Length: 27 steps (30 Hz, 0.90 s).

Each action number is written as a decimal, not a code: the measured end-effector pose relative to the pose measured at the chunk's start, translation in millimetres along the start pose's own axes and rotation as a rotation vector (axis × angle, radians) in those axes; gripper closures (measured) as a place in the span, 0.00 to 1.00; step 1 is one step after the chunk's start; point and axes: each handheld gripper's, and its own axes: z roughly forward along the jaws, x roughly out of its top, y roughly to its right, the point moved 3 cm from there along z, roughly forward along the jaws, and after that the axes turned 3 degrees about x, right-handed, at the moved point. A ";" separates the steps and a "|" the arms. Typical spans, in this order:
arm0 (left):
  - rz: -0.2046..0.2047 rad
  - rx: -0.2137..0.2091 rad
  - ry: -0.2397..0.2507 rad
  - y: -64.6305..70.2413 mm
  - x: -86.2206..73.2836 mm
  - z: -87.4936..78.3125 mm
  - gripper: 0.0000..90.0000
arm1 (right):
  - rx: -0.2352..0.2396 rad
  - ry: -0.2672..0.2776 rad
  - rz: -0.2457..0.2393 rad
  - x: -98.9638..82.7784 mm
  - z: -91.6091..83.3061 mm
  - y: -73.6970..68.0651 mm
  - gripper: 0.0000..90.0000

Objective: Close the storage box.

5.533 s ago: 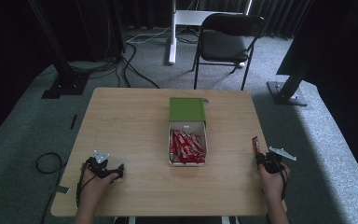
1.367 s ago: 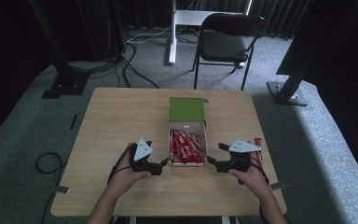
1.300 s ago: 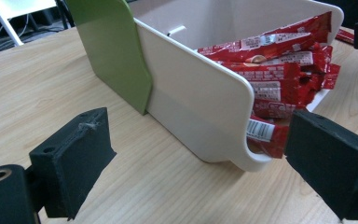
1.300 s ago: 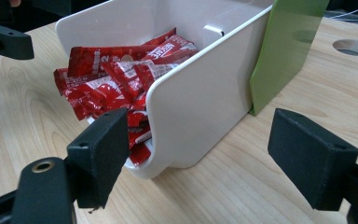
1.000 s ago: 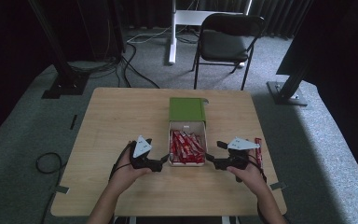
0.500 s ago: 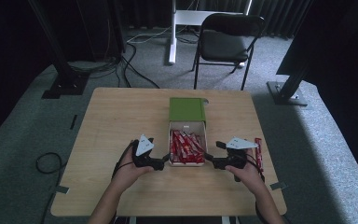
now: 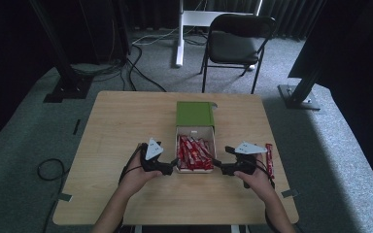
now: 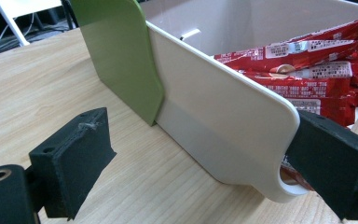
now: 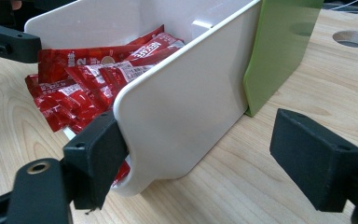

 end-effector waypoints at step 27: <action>-0.029 0.001 -0.013 -11.5 3.9 8.3 0.09 | -0.003 -0.001 0.011 4.4 6.8 3.2 0.19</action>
